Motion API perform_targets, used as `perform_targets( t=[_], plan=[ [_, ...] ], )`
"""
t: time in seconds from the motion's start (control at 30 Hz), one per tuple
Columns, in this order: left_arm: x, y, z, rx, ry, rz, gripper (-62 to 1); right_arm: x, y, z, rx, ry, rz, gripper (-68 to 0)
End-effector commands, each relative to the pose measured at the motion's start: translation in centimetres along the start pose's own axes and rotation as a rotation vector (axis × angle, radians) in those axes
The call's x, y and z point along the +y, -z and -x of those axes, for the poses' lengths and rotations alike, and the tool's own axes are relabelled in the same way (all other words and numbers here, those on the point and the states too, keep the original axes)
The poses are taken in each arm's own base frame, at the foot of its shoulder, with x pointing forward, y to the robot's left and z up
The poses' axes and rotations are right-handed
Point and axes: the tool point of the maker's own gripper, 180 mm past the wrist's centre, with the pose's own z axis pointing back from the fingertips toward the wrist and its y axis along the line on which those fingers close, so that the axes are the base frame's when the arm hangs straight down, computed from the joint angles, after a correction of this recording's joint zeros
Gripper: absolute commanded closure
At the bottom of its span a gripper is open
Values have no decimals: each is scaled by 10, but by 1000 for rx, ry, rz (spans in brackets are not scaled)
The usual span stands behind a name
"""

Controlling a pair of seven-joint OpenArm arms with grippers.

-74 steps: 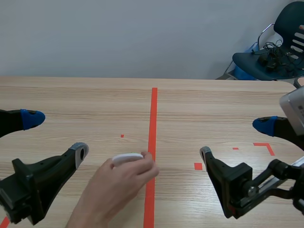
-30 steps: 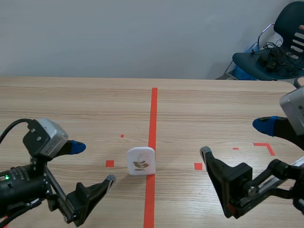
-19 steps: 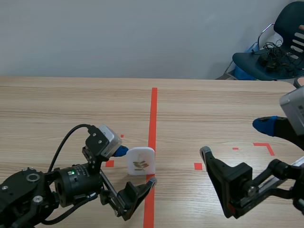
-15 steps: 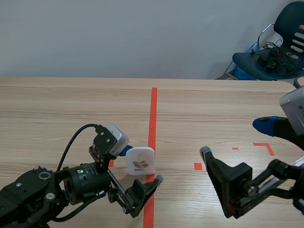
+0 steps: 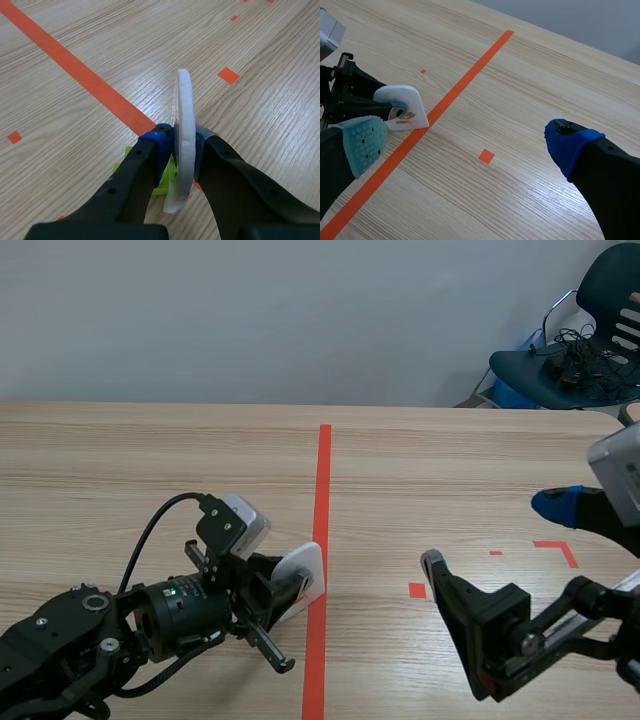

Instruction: Do the leaf sorting experiment

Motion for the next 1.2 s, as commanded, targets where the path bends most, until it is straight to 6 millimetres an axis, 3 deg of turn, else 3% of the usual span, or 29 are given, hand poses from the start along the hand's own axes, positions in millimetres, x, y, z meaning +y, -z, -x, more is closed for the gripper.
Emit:
perform_targets(
  t=[0.0, 0.13, 0.3, 0.67, 0.97, 1.17],
  plan=[
    [7, -2, -23, -55, 21, -7, -70, -4, 1, -6, -17, -7, 5, -679],
    [20, -16, -49, -106, -20, -57, -70, -4, 1, -5, -15, -7, 5, -679],
    [51, -53, -71, -177, -34, -196, -70, -4, 1, -5, -15, -7, 5, -679],
    [153, -135, -28, -122, -99, -629, -70, -4, 1, -5, -15, -7, 5, -679],
    [214, -170, -4, -145, -170, -800, -70, -4, 1, -5, -15, -7, 4, -679],
    [233, -187, 12, -157, -223, -870, -70, -4, 1, -5, -15, -7, 4, -679]
  ],
)
